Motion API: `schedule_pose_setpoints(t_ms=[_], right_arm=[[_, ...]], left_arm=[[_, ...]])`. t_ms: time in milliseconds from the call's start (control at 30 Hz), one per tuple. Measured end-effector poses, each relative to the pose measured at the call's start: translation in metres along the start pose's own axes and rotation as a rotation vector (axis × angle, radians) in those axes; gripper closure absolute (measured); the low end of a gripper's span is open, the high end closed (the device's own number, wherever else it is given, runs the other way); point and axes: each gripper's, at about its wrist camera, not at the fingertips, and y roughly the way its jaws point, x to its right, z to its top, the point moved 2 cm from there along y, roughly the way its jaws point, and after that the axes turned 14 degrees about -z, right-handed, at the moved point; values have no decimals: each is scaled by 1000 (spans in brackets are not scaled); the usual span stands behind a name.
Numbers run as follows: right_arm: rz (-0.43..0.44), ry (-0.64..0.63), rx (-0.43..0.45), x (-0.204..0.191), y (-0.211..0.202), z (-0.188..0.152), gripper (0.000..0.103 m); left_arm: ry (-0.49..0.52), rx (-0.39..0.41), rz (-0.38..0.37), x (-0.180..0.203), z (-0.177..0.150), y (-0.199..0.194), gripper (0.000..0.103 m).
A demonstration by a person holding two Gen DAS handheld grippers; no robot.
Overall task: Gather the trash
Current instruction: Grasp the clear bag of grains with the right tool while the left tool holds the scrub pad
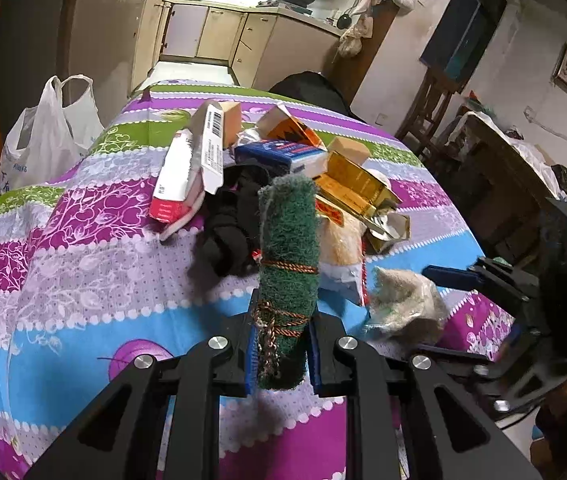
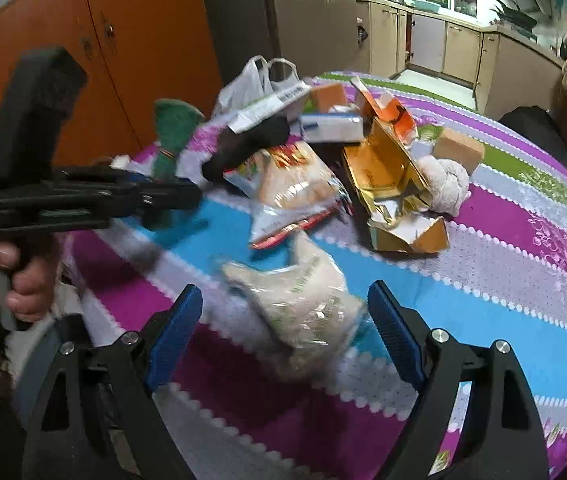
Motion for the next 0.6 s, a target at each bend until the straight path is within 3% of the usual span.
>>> schedule_pose_setpoints(t_ms=[100, 333, 600], right_arm=[[-23, -6, -14, 0, 9, 0, 22], [-81, 1, 8, 2, 5, 0, 64], [-190, 179, 125, 28, -69, -6, 67]], left_arm=[[3, -9, -2, 4, -3, 1, 83], [20, 1, 5, 15, -1, -4, 83], [87, 8, -16, 55, 0, -7, 83]])
